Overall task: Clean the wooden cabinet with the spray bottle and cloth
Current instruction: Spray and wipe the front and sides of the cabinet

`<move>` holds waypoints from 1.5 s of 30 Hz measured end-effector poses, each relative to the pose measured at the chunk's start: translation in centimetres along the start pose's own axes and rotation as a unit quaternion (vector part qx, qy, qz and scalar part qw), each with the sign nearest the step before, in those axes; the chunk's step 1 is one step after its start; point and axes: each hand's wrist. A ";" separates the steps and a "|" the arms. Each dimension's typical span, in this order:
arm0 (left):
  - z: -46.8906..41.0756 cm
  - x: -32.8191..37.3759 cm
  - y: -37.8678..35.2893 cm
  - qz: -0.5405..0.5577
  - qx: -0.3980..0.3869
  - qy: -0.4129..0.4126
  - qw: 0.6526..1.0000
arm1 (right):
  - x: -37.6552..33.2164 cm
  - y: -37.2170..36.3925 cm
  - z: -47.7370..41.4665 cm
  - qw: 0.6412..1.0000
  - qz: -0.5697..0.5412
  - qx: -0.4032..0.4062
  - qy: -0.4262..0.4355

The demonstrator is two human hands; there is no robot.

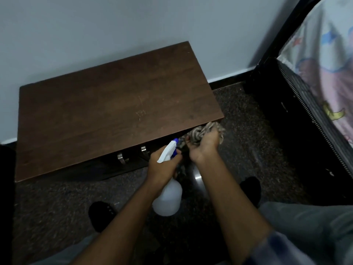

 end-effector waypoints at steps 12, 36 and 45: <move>-0.4 -3.6 -0.1 0.011 0.009 0.052 0.999 | 2.4 4.0 -3.9 1.000 -0.002 -0.014 0.008; -4.6 -6.7 -2.3 -0.041 -0.031 0.086 0.995 | 4.5 3.6 -9.3 0.994 -0.089 -0.045 -0.033; -5.5 -8.7 -2.5 -0.017 -0.032 0.112 0.993 | 3.8 5.1 -13.4 0.994 -0.103 -0.026 0.036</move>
Point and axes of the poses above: each hand's wrist, its own z-axis away from the middle knuckle, its own y-axis out of the back of the hand, x = y × z
